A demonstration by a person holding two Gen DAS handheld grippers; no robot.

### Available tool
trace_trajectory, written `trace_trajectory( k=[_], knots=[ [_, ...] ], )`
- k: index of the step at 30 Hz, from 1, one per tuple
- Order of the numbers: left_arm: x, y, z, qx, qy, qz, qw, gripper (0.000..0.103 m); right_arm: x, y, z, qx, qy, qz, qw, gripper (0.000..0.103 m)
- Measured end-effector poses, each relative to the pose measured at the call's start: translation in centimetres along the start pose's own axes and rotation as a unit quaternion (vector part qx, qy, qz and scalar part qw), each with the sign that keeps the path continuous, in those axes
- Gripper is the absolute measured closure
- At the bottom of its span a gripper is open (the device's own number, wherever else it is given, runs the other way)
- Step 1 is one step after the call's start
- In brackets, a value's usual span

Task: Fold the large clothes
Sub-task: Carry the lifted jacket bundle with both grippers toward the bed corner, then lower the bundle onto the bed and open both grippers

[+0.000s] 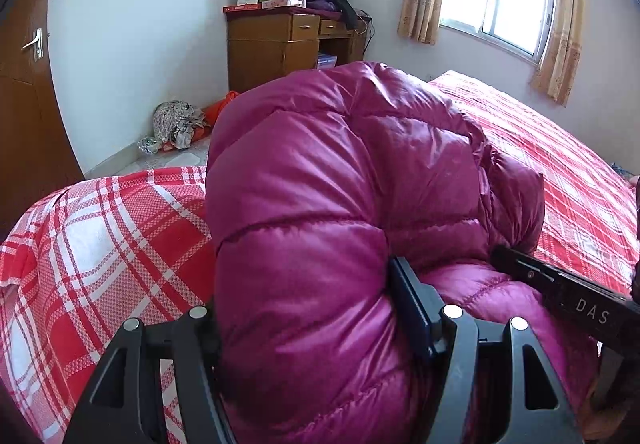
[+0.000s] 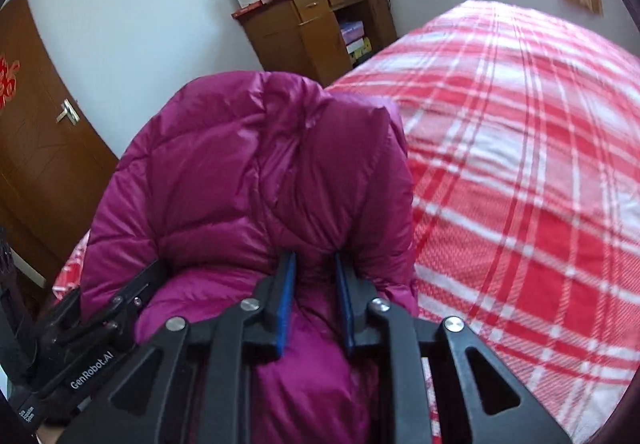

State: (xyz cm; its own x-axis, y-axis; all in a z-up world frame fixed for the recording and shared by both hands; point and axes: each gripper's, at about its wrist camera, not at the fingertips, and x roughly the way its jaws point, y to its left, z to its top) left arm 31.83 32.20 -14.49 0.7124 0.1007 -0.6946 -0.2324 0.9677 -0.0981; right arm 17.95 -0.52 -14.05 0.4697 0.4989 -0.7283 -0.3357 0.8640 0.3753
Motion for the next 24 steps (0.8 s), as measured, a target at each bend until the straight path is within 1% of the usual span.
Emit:
trace_trajectory(
  k=[3, 6, 9, 10, 12, 14, 16, 17, 18, 19, 20, 21, 24],
  knots=[
    [0.4, -0.3, 0.3, 0.007, 0.005, 0.006, 0.9999, 0.035, 0.2, -0.2, -0.1, 0.004, 0.006, 0.005, 1.0, 0.083],
    [0.6, -0.4, 0.3, 0.008, 0.007, 0.01, 0.9999, 0.032, -0.1, 0.3, -0.5, -0.007, 0.005, -0.005, 1.0, 0.083],
    [0.3, -0.7, 0.1, 0.009, 0.006, 0.019, 0.9998, 0.028, -1.3, 0.5, -1.5, 0.003, 0.001, -0.007, 1.0, 0.083],
    [0.1, -0.7, 0.0, 0.005, 0.007, 0.018, 0.9998, 0.027, -1.9, 0.6, -1.9, 0.006, -0.002, -0.007, 1.0, 0.083],
    [-0.6, -0.2, -0.2, -0.012, 0.012, 0.005, 0.9998, 0.027, -3.3, 0.6, -2.9, 0.009, -0.012, -0.003, 1.0, 0.082],
    [-2.0, 0.3, -0.6, -0.033, 0.016, -0.006, 0.9993, 0.026, -5.3, 0.8, -4.2, 0.007, -0.029, 0.001, 1.0, 0.079],
    [-3.7, 0.4, -1.1, -0.037, 0.006, 0.002, 0.9993, 0.026, -7.2, 1.1, -5.7, -0.003, -0.045, -0.002, 0.999, 0.072],
    [-4.7, 0.3, -1.5, -0.035, 0.001, 0.013, 0.9993, 0.026, -8.1, 1.2, -6.3, -0.005, -0.052, -0.007, 0.999, 0.059],
    [-5.8, 0.1, -1.8, -0.029, -0.005, 0.023, 0.9993, 0.026, -8.7, 1.1, -6.7, 0.0, -0.056, -0.017, 0.998, 0.043],
    [-6.8, -0.3, -2.2, -0.02, -0.011, 0.032, 0.9992, 0.026, -9.5, 1.0, -7.2, 0.007, -0.061, -0.02, 0.998, 0.037],
    [-7.6, -0.6, -2.6, -0.01, -0.015, 0.041, 0.999, 0.026, -10.1, 0.9, -7.6, 0.011, -0.065, -0.02, 0.998, 0.035],
    [-8.6, -0.9, -3.1, -0.001, -0.018, 0.054, 0.9984, 0.026, -10.7, 0.9, -7.9, 0.013, -0.066, -0.021, 0.997, 0.035],
    [-10.9, -1.3, -4.2, 0.024, -0.022, 0.078, 0.9965, 0.026, -12.1, 0.9, -8.6, 0.001, -0.068, -0.041, 0.997, 0.035]
  ],
)
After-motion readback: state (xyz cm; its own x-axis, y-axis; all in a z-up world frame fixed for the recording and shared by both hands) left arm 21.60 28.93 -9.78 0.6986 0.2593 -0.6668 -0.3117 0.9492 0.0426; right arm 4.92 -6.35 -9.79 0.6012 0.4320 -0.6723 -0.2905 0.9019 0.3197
